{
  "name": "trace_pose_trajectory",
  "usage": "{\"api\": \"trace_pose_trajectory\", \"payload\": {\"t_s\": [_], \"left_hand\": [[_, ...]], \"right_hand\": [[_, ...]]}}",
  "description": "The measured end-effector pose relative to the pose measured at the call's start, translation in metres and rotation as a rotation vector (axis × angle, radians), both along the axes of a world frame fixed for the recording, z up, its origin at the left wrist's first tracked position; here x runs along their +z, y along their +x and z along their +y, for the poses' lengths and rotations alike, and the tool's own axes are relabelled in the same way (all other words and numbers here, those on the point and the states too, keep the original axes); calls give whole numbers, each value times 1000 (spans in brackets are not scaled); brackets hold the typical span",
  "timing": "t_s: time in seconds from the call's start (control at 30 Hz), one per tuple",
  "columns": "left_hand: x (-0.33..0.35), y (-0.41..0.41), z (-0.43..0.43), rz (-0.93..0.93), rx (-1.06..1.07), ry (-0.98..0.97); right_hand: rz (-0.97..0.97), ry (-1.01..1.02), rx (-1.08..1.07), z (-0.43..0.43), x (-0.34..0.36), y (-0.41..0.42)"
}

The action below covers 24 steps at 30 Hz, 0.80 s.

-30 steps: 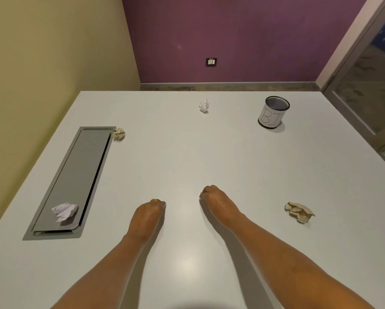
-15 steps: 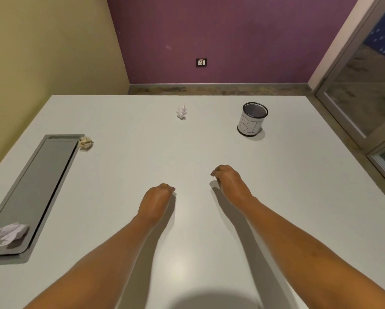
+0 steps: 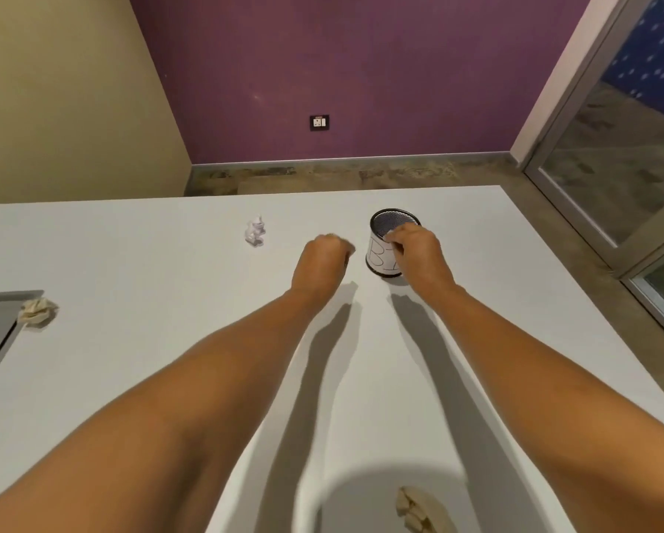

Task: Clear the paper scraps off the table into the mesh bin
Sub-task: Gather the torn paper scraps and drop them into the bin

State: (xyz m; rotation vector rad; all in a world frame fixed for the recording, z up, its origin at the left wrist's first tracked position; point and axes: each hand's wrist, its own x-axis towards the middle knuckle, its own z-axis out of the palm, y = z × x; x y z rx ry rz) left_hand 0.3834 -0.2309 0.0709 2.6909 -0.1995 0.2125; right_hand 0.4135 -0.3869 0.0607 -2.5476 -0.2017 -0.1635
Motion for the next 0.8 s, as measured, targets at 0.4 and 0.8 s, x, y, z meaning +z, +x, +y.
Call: {"api": "trace_pose_trajectory", "payload": {"t_s": [0.4,0.8], "left_hand": [[11,90,-62,376,238,-878],[13,86,-61,458,296,-1066]], "right_hand": [[8,277,-183,-17,2,61],[46,319,-195,-20,-2,58]]}}
